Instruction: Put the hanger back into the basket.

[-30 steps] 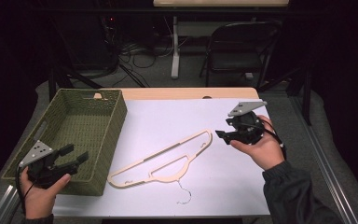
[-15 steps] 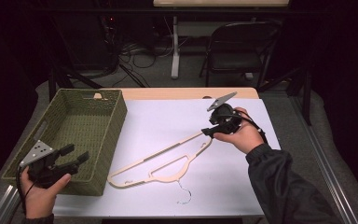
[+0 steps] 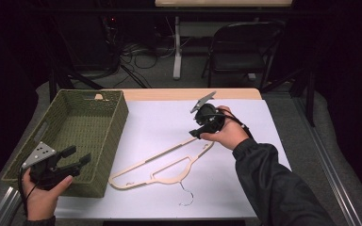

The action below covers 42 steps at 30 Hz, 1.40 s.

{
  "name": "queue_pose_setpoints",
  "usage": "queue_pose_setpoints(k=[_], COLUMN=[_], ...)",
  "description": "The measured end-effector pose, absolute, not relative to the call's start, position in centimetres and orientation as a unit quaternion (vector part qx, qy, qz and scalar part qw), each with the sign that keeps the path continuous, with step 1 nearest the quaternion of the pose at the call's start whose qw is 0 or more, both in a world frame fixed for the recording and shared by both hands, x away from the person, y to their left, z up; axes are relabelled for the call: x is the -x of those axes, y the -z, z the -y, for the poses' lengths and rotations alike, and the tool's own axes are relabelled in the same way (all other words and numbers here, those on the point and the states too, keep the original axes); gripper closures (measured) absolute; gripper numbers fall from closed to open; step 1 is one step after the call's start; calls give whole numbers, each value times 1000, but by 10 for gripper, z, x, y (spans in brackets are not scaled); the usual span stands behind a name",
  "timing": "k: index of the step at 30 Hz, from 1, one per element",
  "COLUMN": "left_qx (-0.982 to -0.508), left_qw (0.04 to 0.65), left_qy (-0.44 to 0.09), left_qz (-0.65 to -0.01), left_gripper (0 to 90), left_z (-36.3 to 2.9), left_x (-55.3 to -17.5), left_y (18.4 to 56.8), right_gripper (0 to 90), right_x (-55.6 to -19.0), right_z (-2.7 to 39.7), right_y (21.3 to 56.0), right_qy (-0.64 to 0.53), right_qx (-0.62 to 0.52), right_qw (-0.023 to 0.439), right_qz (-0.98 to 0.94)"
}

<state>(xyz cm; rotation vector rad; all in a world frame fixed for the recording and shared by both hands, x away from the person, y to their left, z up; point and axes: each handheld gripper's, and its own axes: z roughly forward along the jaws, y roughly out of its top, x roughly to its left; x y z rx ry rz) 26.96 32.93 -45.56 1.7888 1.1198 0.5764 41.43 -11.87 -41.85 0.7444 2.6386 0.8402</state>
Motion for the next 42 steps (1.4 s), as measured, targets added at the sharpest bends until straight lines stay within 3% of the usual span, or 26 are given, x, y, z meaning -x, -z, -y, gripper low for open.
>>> queue_pose_setpoints(k=[14,42], left_qx=[-725,-725], left_qw=[460,460], left_qy=[-234,-234], left_qz=[-456,-457], left_gripper=[330,330], left_z=[-329,-330], left_x=[-270,-270], left_y=[456,456], right_gripper=[480,554], right_x=[-416,-412], right_z=[79,48], right_y=[434,494], right_qy=[-268,-165], right_qx=[-212,-120], right_qw=[113,64], right_qz=[-933,-977])
